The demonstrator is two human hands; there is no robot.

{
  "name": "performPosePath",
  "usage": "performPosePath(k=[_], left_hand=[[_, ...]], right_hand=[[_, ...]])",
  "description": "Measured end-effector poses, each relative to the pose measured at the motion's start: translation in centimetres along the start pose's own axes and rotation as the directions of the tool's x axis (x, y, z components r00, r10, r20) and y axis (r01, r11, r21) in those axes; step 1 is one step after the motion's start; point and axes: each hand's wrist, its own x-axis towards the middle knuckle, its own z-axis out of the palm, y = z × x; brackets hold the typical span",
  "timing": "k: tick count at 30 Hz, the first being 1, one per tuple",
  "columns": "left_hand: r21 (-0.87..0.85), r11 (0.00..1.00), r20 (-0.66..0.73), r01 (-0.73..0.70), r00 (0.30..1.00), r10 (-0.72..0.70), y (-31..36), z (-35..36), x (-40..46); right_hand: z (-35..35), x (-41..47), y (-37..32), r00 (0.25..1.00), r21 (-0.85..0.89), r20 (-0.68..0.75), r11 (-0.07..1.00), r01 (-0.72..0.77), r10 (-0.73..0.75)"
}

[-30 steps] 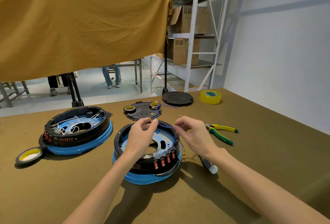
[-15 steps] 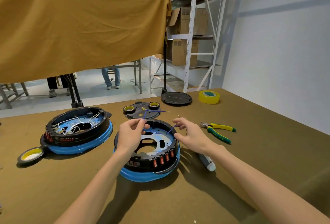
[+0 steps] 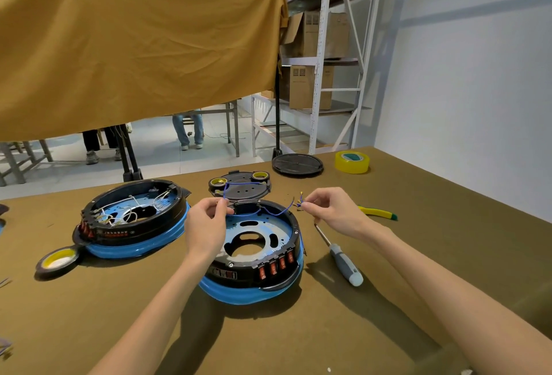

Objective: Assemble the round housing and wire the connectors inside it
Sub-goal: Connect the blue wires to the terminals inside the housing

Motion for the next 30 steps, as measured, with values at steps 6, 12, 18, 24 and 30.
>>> performPosePath(k=[6, 12, 18, 24, 30], left_hand=[[0.174, 0.976, 0.086, -0.129, 0.990, 0.116, -0.7, -1.4, 0.0], [0.232, 0.970, 0.240, -0.078, 0.971, 0.021, -2.0, -2.1, -0.9], [0.138, 0.990, 0.139, -0.007, 0.990, -0.013, -1.3, -1.9, -4.3], [0.046, 0.990, -0.106, -0.131, 0.985, 0.135, 0.9, -3.5, -5.9], [-0.106, 0.985, -0.052, -0.133, 0.990, 0.129, 4.4, -3.4, -5.0]], right_hand=[[-0.1, -1.1, -1.3, 0.944, 0.210, 0.278, 0.947, -0.243, 0.180], [2.1, -1.3, -2.0, 0.974, -0.176, 0.186, 0.980, -0.097, 0.129], [4.1, 0.8, -2.0, 0.995, -0.310, -0.075, 0.947, -0.086, 0.066], [6.6, 0.1, -3.5, 0.962, -0.178, -0.272, 0.984, -0.026, -0.024], [7.4, -3.1, -7.6, 0.926, -0.023, 0.141, 0.934, 0.356, -0.350]])
